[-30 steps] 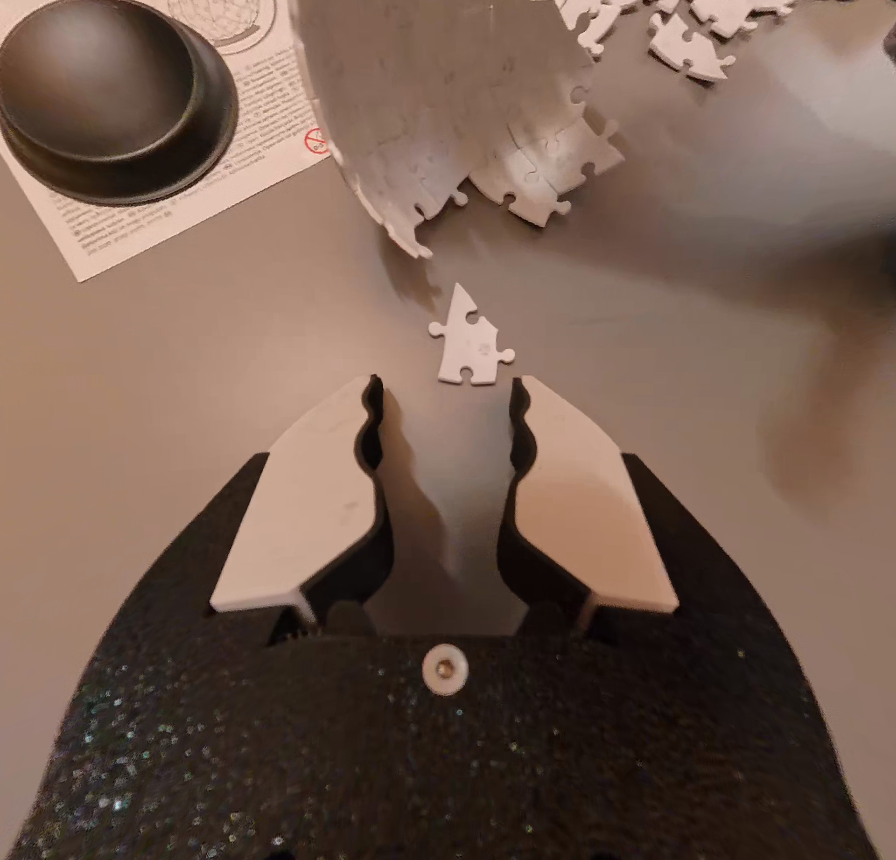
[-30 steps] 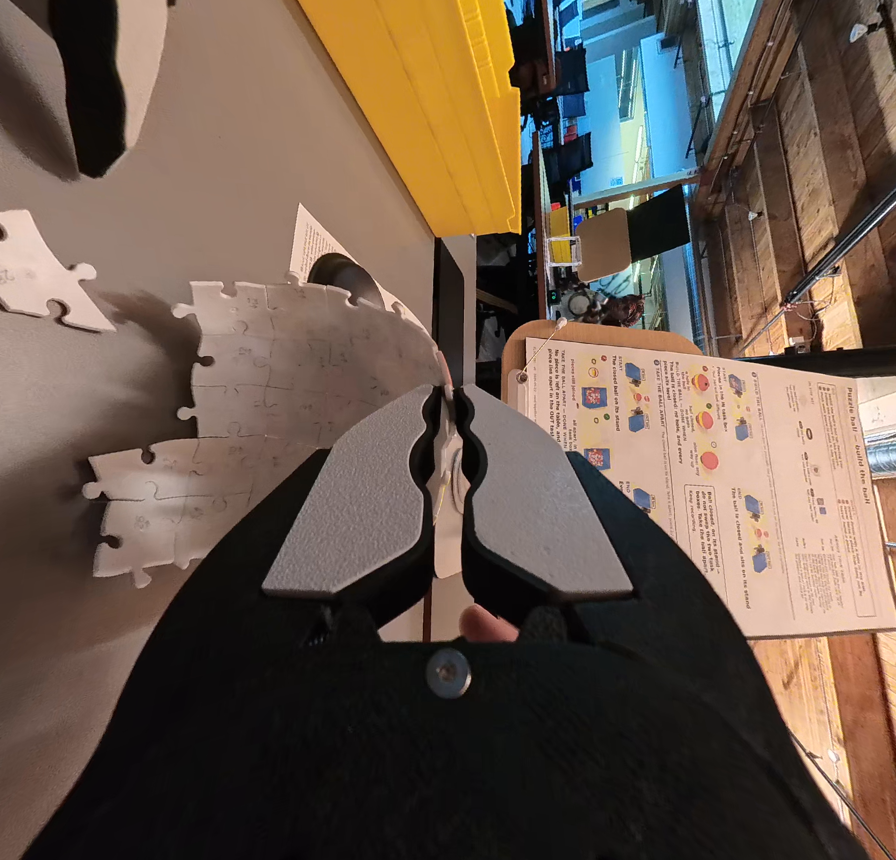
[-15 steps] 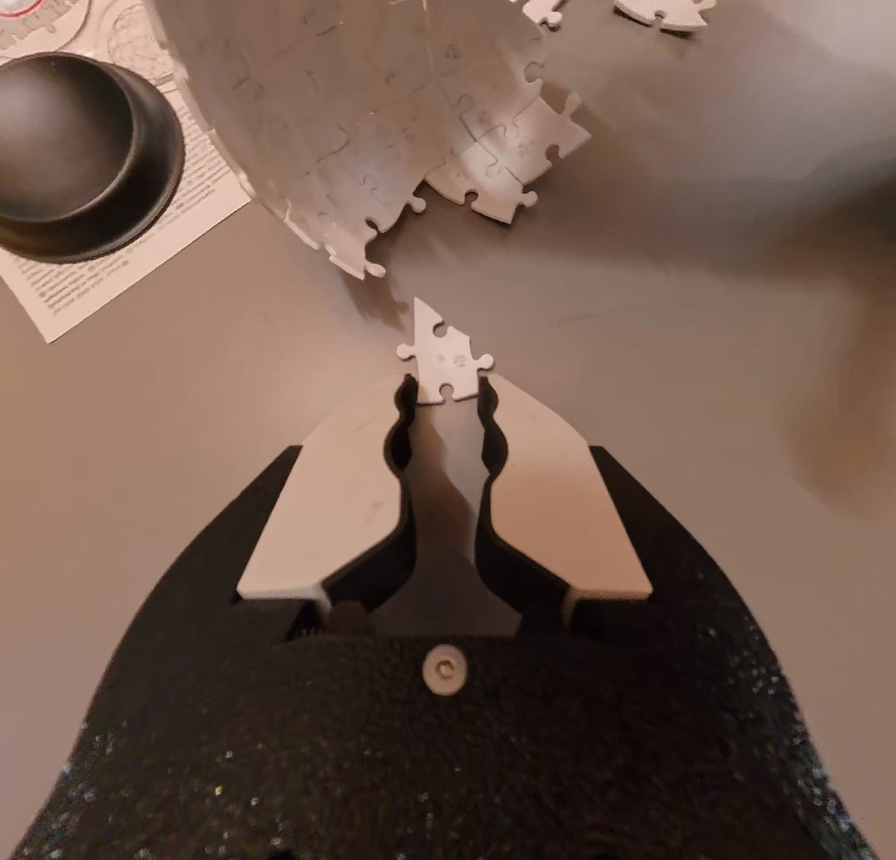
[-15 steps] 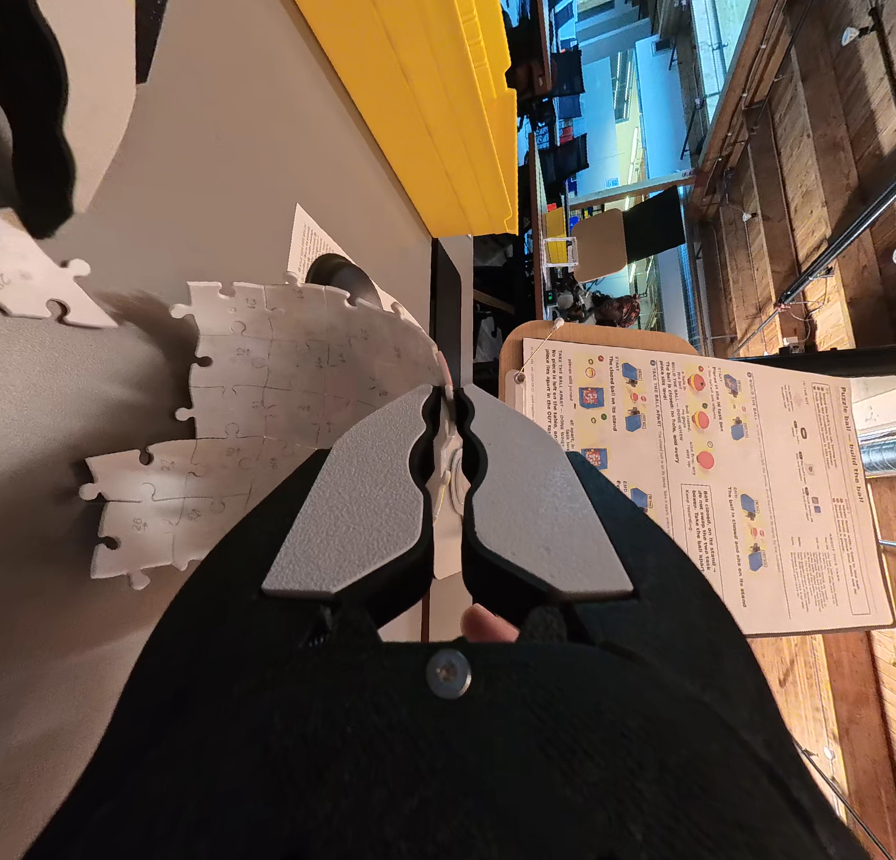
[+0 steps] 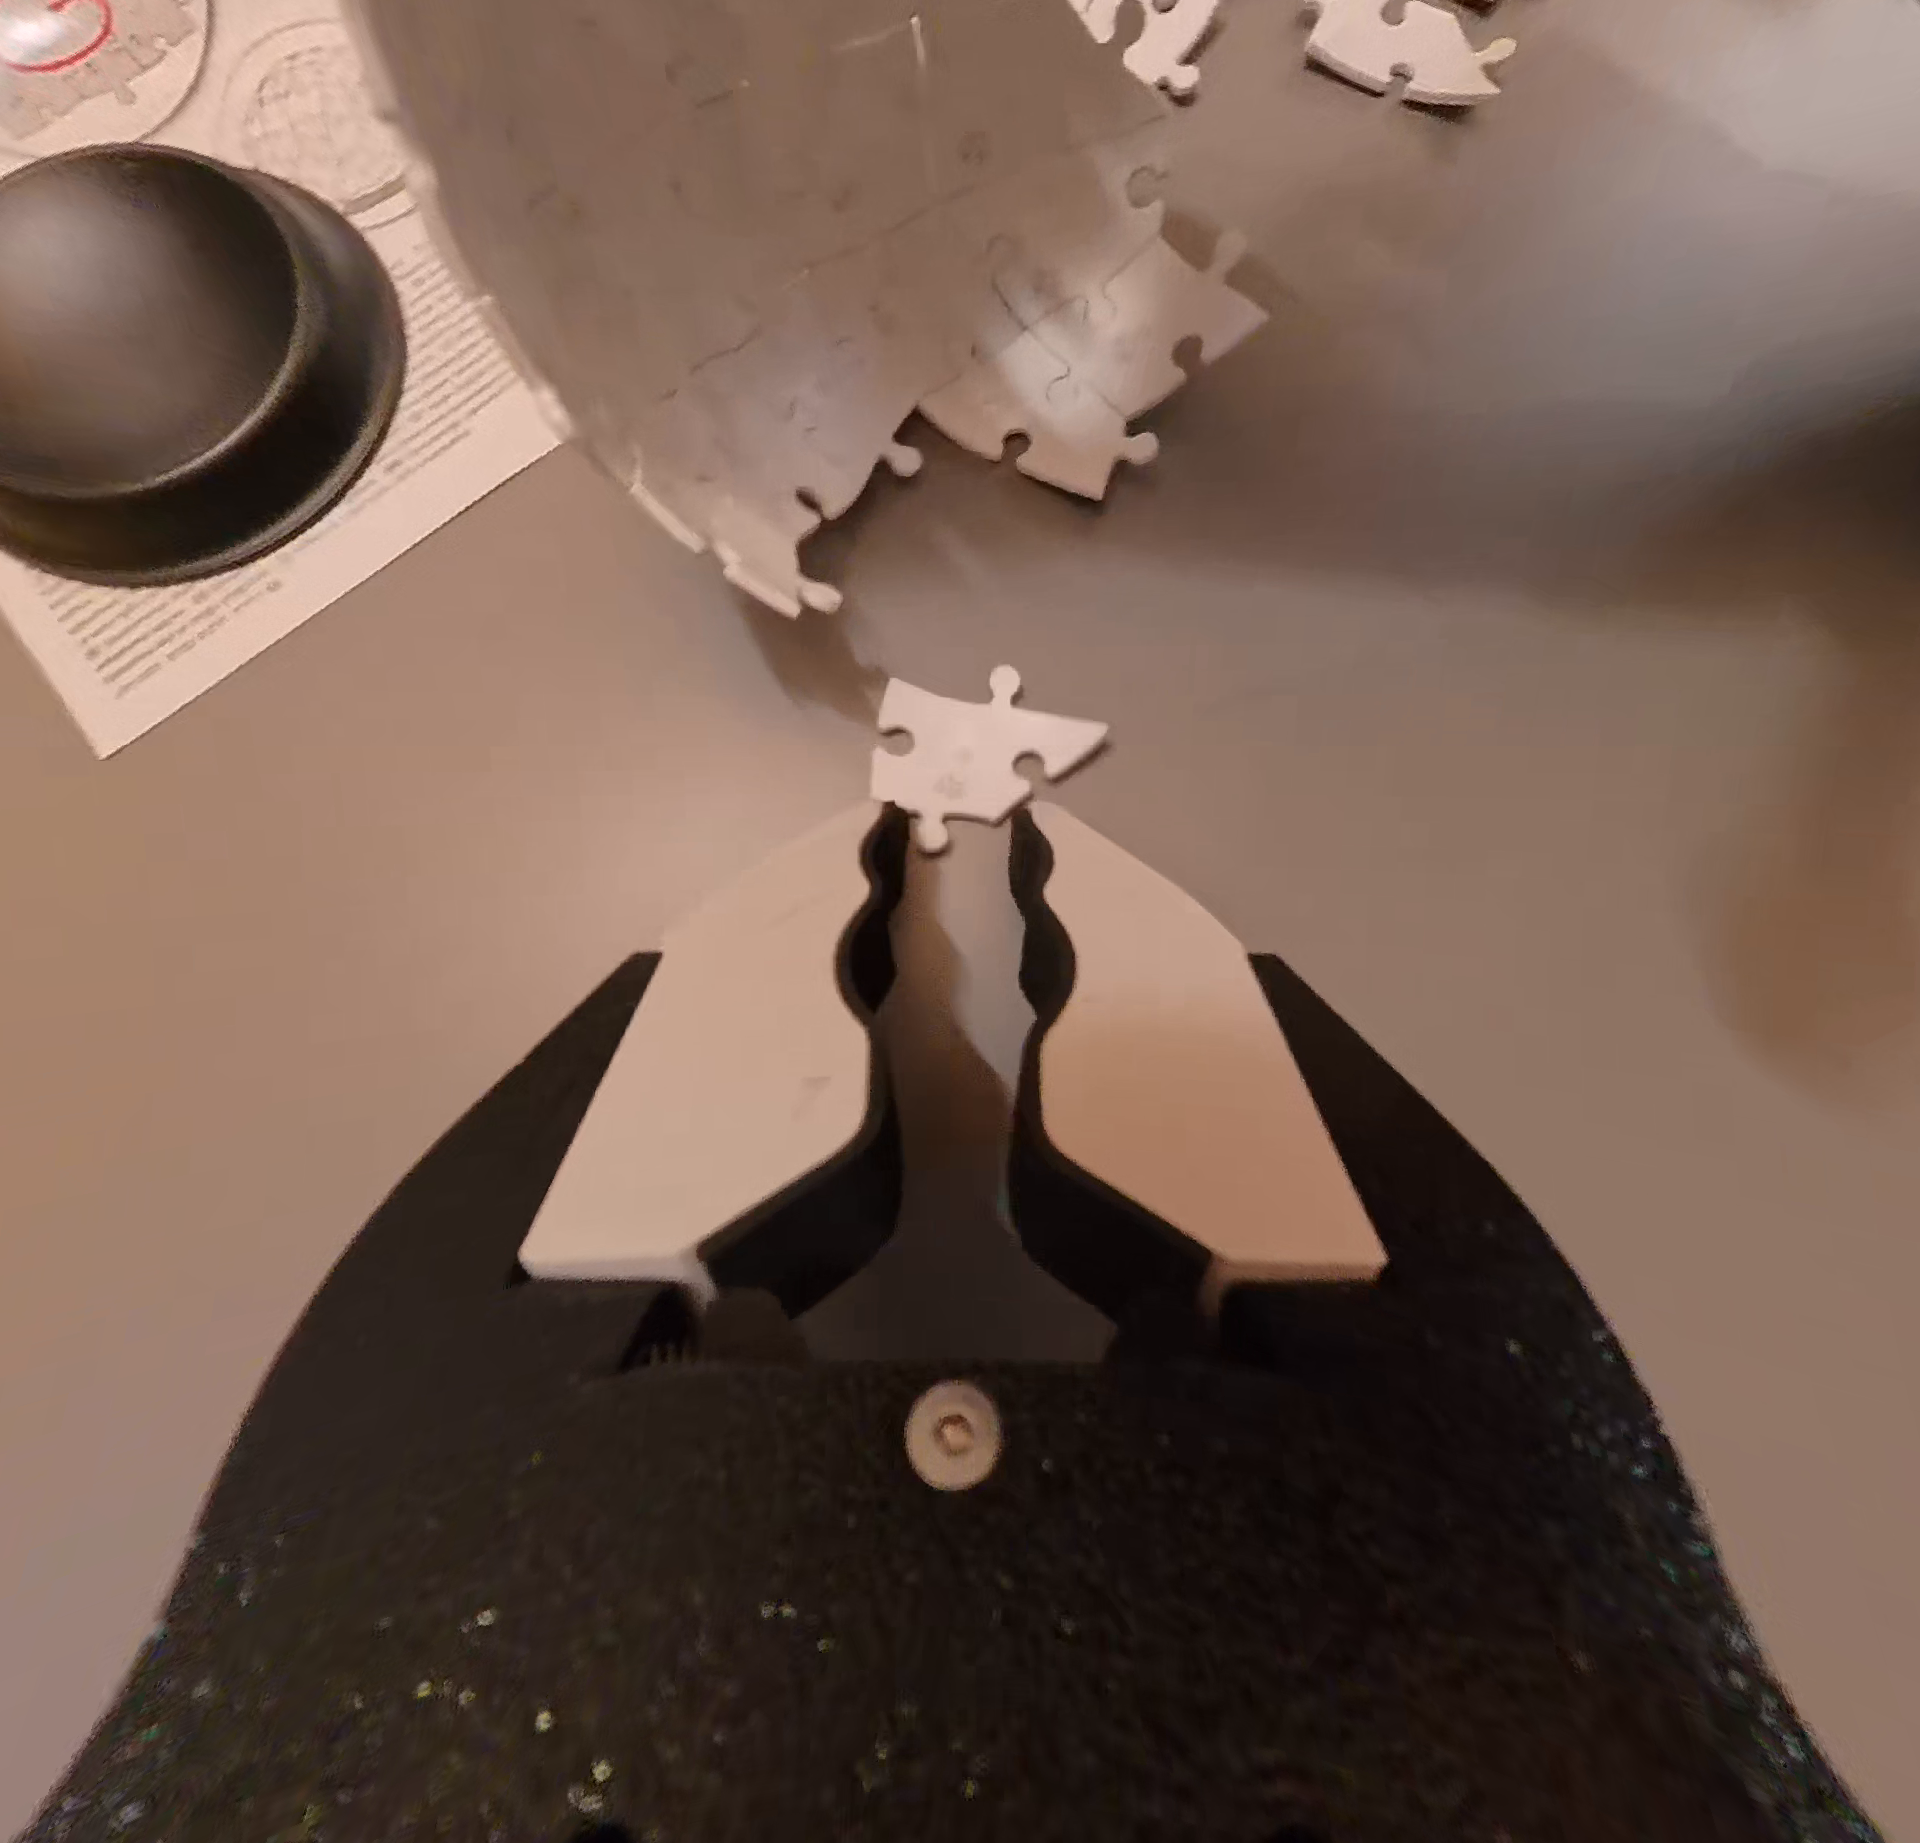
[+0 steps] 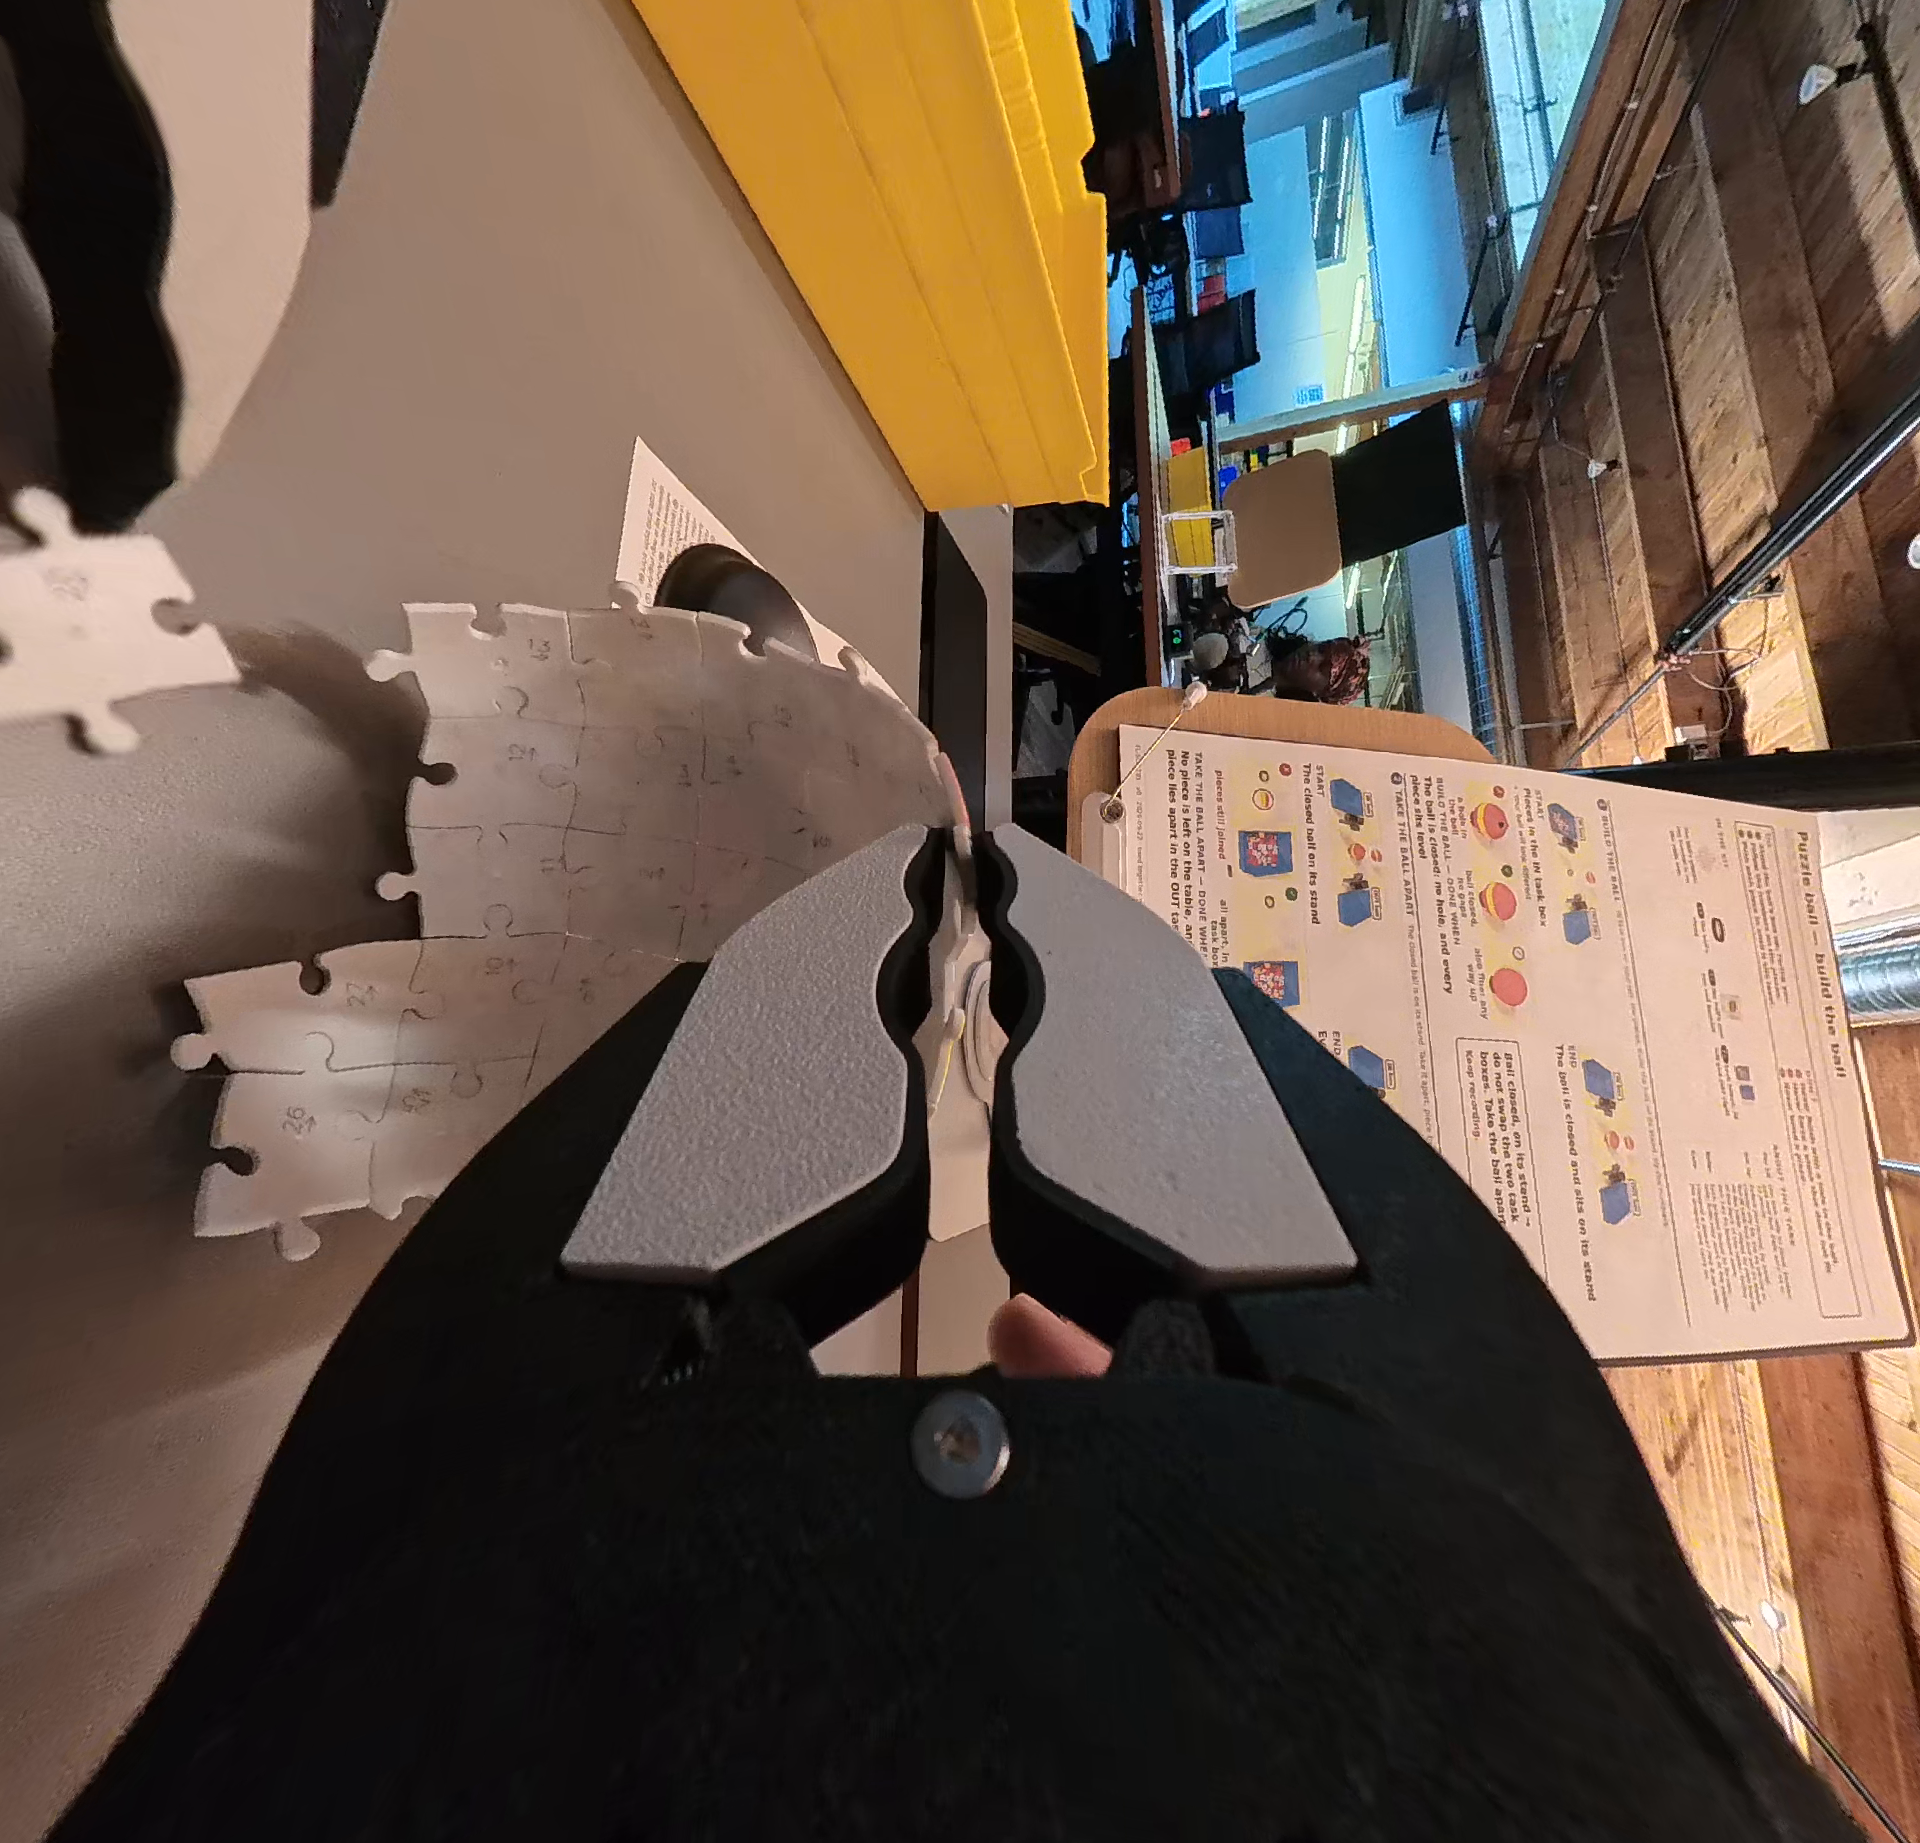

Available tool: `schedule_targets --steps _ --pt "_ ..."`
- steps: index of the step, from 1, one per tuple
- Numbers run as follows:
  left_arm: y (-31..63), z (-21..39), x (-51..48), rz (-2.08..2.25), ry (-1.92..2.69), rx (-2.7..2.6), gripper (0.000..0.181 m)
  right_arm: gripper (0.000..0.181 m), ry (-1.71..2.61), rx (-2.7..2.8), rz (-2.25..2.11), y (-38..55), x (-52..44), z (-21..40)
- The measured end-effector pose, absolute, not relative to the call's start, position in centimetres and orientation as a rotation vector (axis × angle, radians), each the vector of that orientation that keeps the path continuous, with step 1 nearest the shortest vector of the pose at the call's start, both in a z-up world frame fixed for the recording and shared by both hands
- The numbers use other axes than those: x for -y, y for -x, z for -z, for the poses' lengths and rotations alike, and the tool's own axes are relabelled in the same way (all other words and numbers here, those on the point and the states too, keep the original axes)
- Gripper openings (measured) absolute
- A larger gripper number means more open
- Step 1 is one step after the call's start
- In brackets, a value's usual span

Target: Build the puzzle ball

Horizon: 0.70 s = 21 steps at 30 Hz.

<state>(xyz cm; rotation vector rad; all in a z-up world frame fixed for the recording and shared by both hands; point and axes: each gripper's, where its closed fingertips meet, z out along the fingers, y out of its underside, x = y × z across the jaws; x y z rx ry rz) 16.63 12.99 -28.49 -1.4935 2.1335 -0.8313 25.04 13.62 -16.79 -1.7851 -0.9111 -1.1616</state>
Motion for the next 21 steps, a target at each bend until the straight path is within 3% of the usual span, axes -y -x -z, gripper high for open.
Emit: schedule_targets --steps 1,17,21 --pt "-16.7 28.5 -12.7 0.828 1.476 -2.143 0.016 0.005 1.785 0.911 1.161 -25.0 -13.6 16.8" --pt "-17.8 28.5 -12.3 0.838 1.424 -2.149 0.041 0.005 1.781 0.916 1.16 -24.9 -13.6 16.7" --pt "-17.9 28.5 -12.2 0.875 1.421 -2.174 0.03 0.005 1.781 0.914 1.161 -25.0 -13.6 16.7"
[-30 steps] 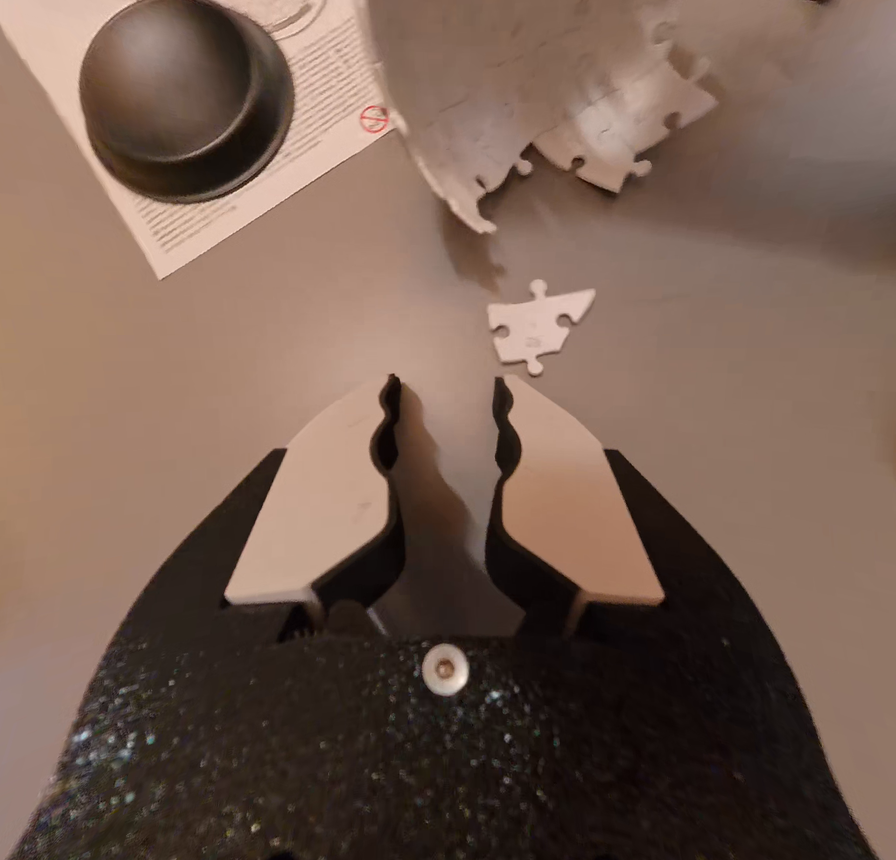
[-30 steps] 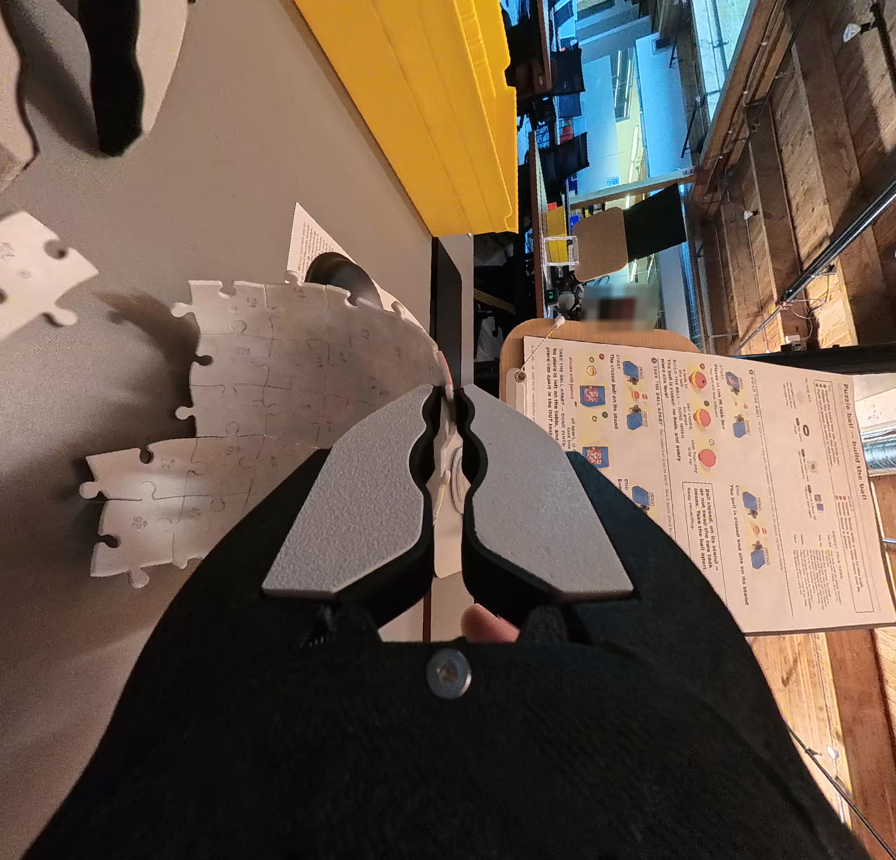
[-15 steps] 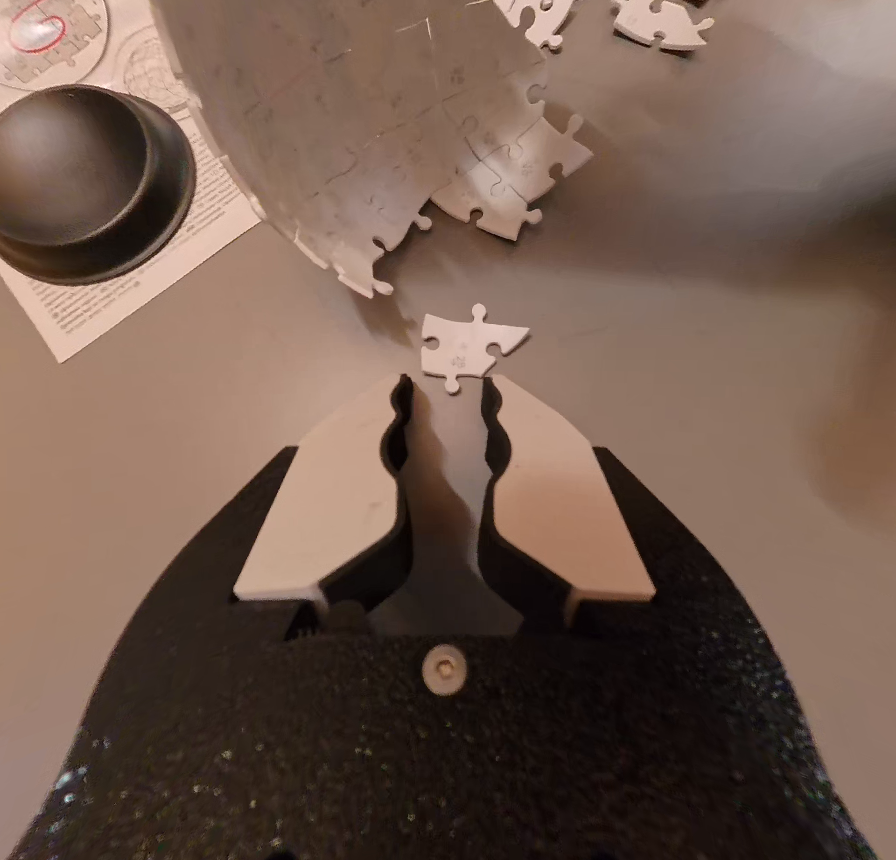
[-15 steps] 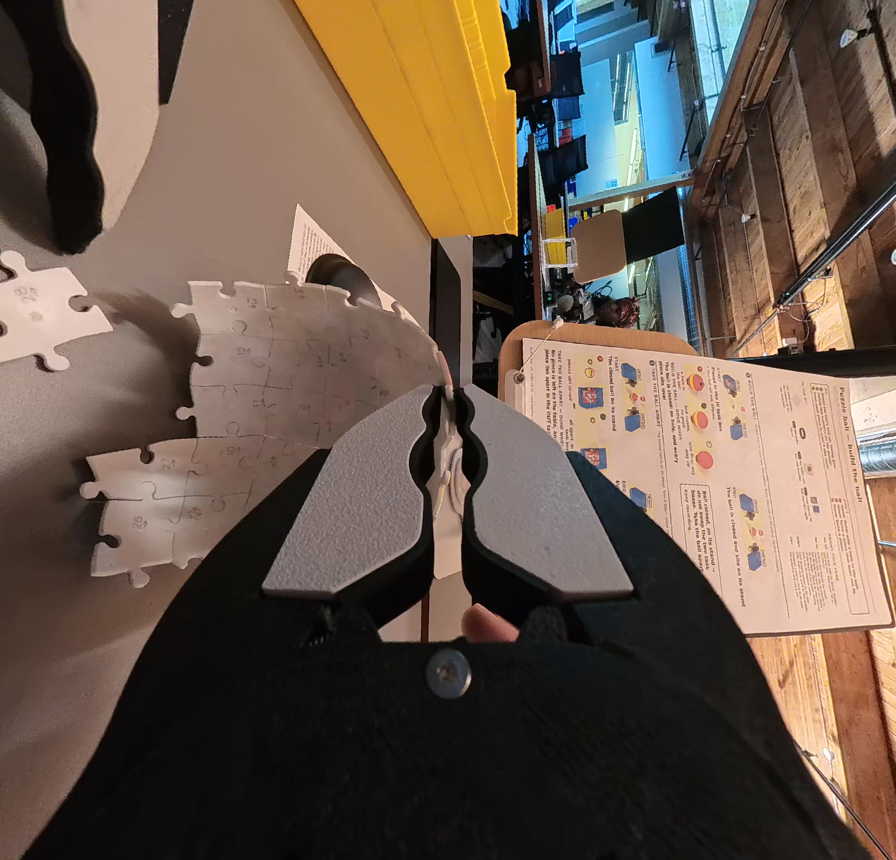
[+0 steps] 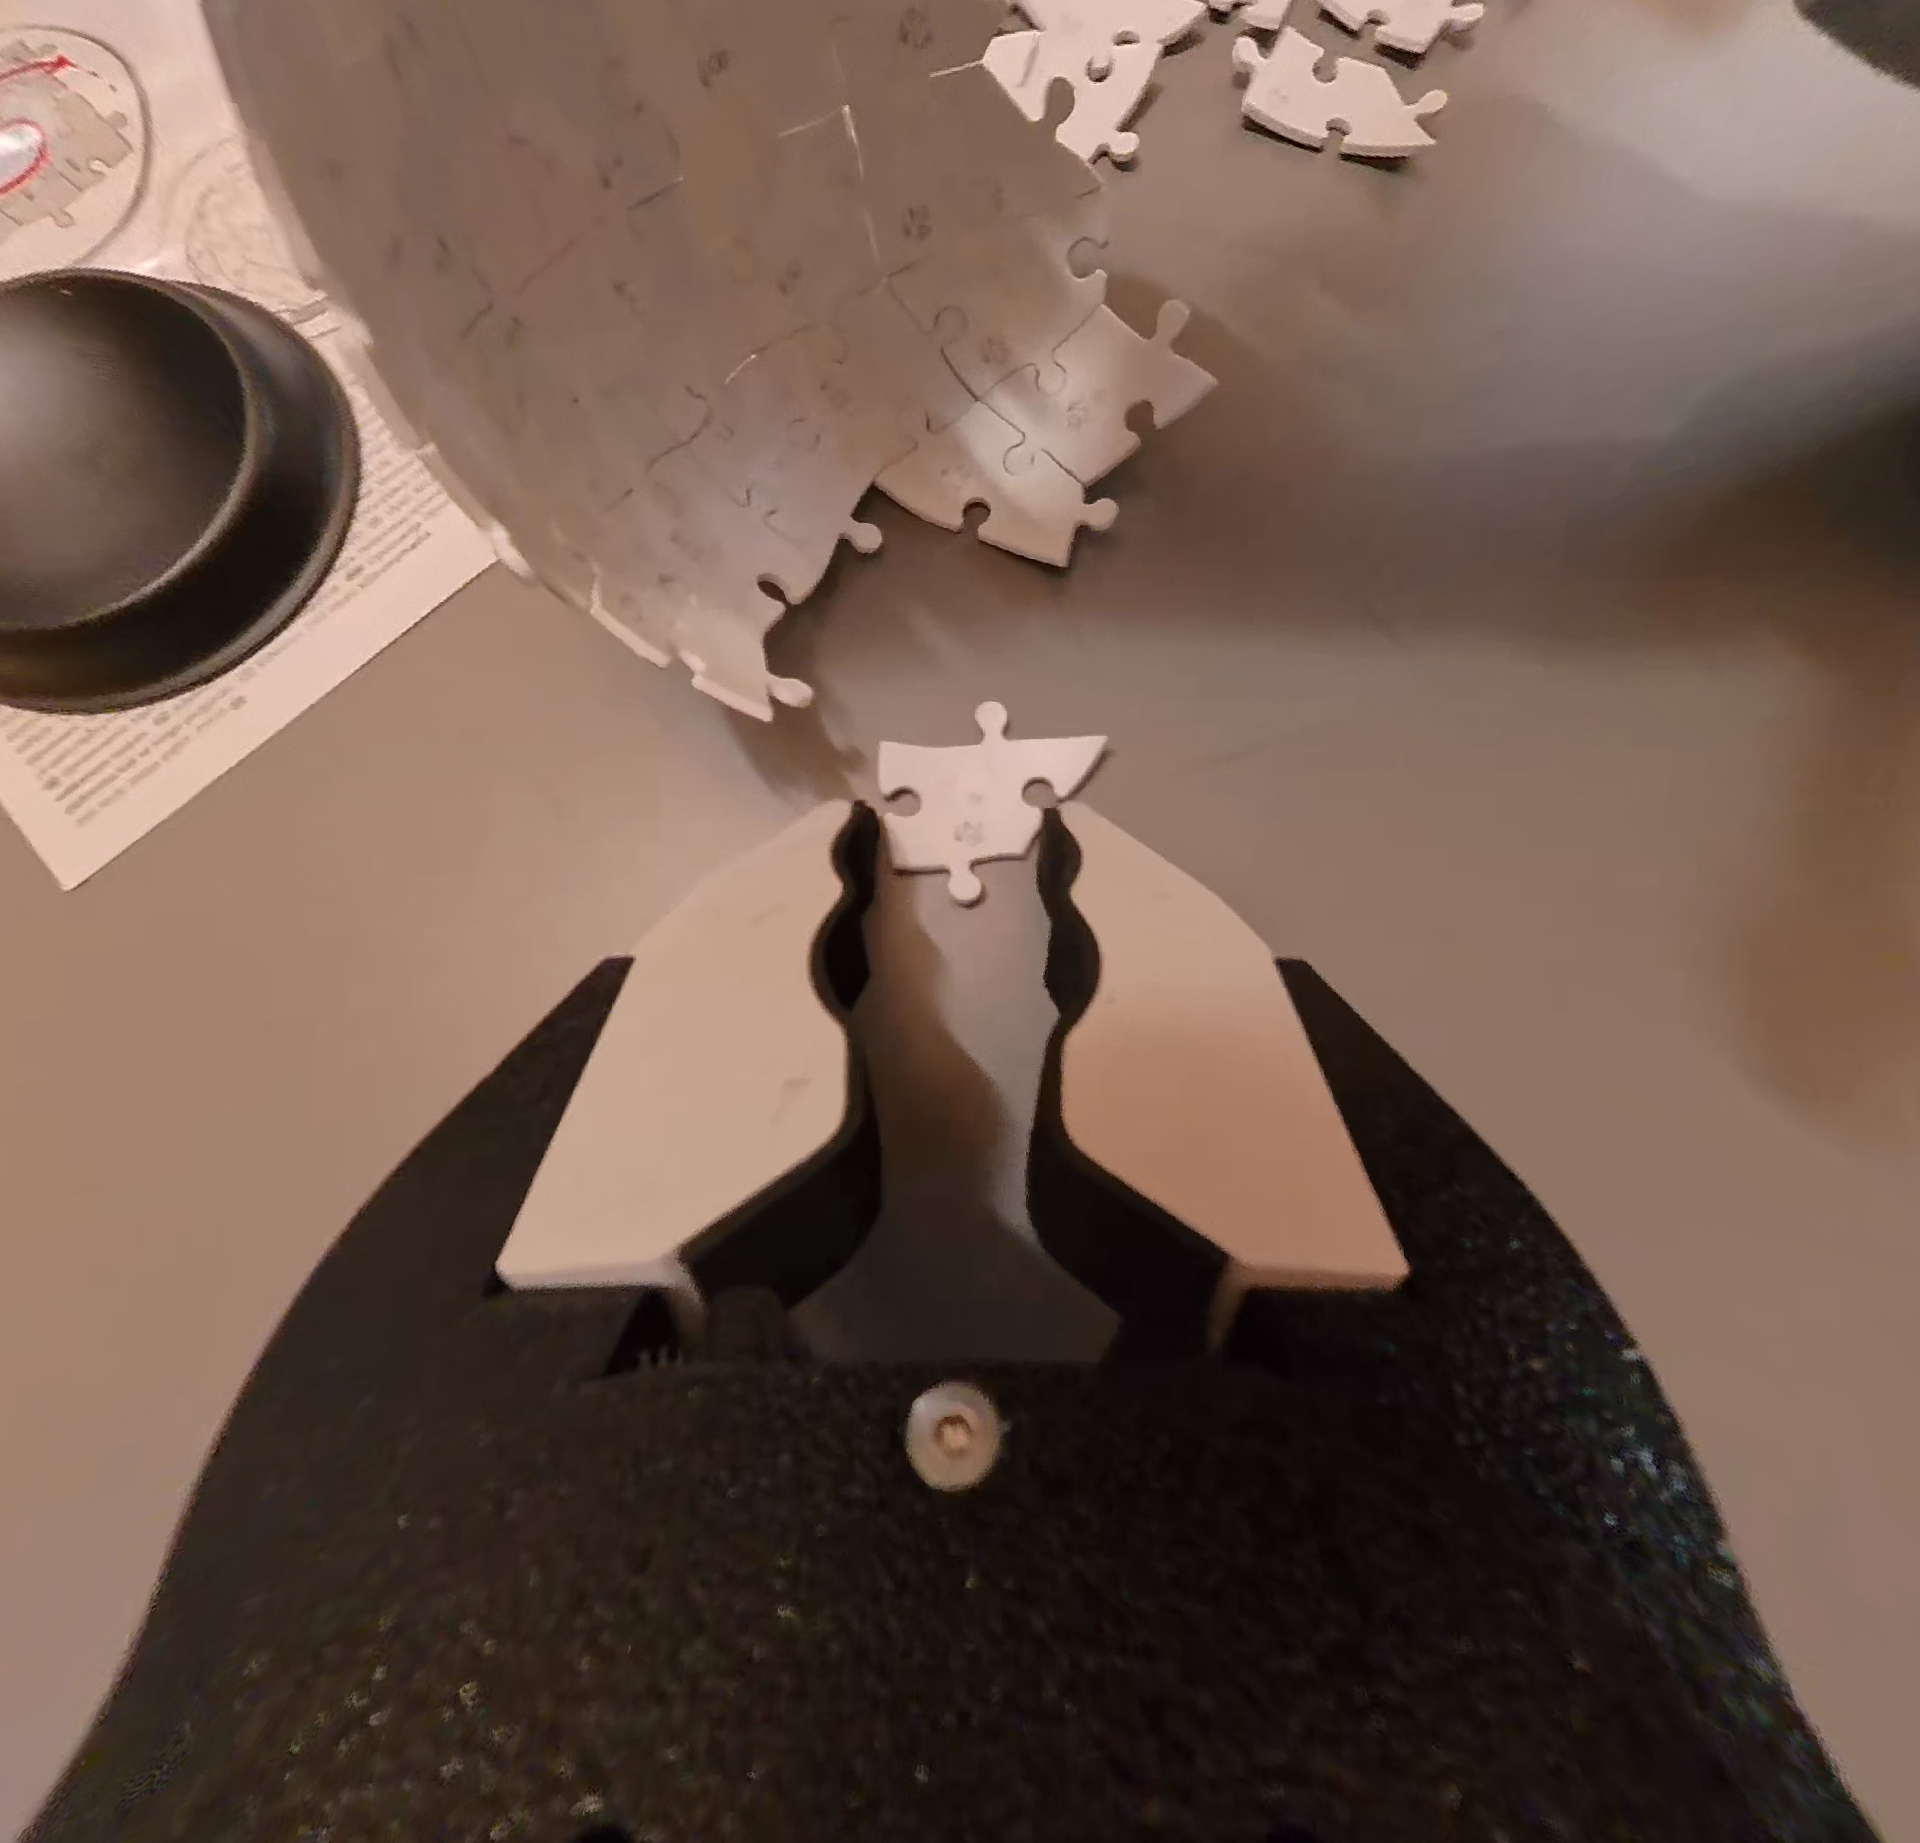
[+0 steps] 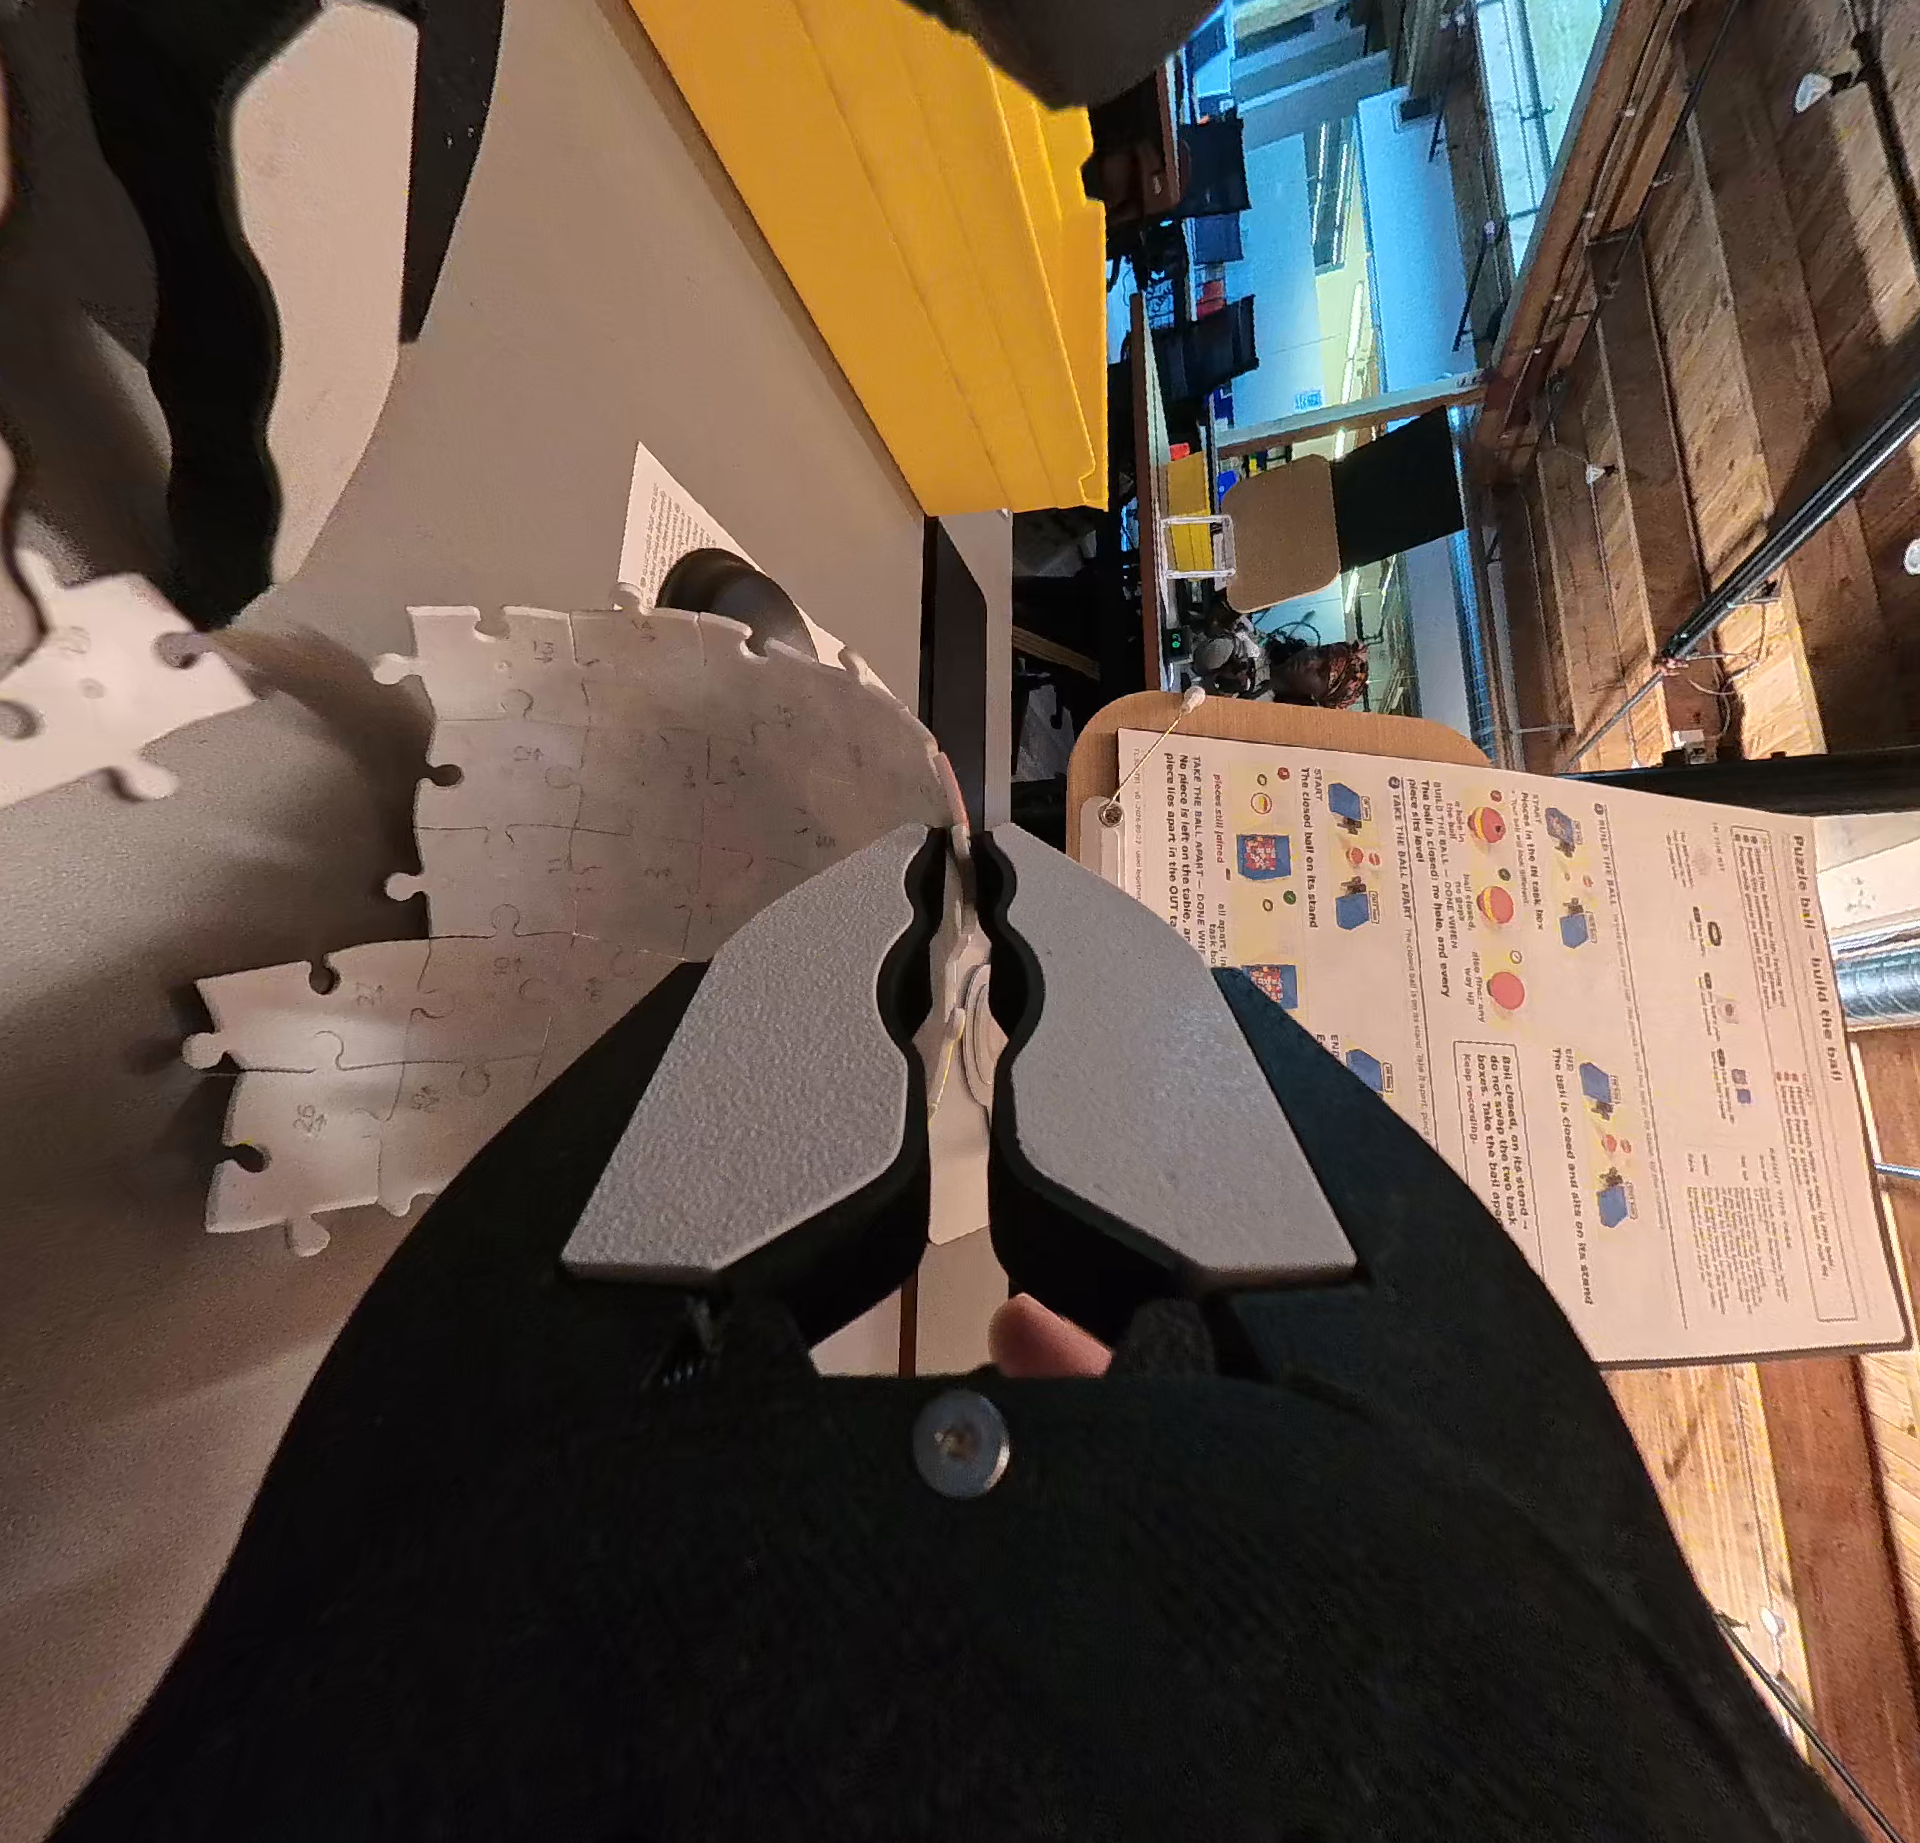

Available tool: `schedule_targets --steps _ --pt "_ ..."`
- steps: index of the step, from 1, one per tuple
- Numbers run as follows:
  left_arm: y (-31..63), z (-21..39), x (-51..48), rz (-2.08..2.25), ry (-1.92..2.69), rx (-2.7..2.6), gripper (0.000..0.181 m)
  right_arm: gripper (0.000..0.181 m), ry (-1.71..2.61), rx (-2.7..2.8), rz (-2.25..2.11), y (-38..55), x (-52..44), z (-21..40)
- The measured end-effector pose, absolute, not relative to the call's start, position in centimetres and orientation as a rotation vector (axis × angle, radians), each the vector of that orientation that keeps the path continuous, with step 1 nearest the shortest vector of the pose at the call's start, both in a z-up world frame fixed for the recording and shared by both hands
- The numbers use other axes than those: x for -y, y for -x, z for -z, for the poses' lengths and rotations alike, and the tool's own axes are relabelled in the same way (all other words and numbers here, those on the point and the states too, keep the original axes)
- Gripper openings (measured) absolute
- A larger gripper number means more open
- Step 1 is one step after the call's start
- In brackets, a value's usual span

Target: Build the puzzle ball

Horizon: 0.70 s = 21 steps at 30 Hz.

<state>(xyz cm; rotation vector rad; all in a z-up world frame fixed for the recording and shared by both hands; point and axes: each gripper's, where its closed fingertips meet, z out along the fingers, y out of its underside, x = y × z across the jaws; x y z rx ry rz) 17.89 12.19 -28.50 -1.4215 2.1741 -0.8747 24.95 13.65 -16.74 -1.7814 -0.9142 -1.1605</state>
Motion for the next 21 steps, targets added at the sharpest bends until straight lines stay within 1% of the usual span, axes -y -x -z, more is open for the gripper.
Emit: schedule_targets --steps 2,7,14,21 --pt "-17.9 28.5 -12.3 0.869 1.423 -2.171 0.027 0.005 1.781 0.915 1.16 -24.9 -13.7 16.7" --pt "-18.0 28.4 -12.2 0.847 1.387 -2.168 0.025 0.005 1.779 0.915 1.161 -24.9 -13.7 16.7" --pt "-19.7 26.2 -10.8 0.807 0.996 -2.152 0.025 0.005 1.778 0.91 1.162 -25.0 -13.7 16.8" --pt "-21.4 26.6 -10.6 0.74 0.889 -2.226 0.025 0.005 1.775 0.9 1.161 -25.1 -13.7 16.8"
